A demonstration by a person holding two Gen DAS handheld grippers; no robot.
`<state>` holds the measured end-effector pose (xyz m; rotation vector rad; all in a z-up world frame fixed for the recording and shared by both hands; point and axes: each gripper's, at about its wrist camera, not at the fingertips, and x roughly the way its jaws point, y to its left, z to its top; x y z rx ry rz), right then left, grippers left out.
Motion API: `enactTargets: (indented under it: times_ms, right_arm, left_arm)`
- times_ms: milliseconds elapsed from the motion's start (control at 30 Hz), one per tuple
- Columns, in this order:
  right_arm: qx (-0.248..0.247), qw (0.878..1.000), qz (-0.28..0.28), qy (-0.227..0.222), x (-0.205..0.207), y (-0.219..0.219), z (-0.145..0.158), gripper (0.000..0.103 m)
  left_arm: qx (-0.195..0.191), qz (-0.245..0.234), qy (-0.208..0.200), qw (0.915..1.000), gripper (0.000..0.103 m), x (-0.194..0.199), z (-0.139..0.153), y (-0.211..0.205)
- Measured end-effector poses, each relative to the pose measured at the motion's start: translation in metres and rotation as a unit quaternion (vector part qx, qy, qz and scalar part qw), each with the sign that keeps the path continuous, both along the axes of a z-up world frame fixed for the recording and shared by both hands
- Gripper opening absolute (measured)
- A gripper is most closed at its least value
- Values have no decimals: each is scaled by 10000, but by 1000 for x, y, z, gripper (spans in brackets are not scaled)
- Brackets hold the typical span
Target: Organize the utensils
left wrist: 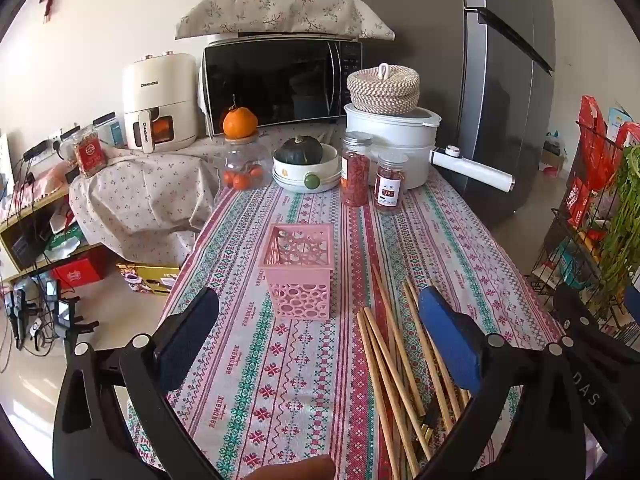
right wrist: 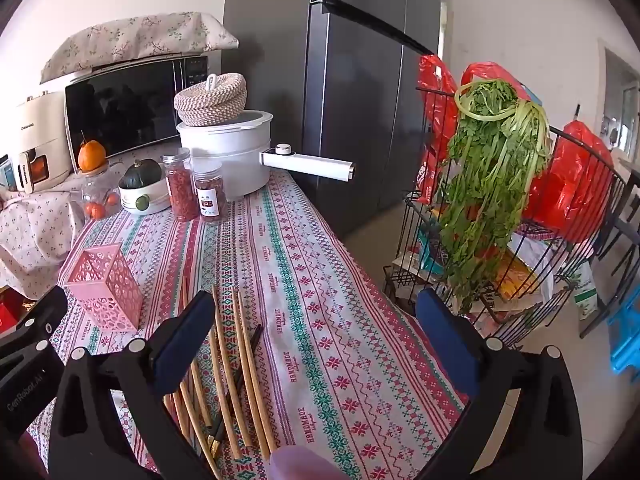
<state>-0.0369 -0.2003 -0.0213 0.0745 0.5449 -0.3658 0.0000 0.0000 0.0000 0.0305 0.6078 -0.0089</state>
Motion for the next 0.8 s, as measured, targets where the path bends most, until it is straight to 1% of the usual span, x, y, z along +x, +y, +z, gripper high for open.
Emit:
enactTargets:
  times_ms: [800]
  right_arm:
    - [21, 10000, 9, 59, 2, -1, -3, 98]
  left_arm:
    - [-45, 8, 36, 10000, 96, 0, 0, 0]
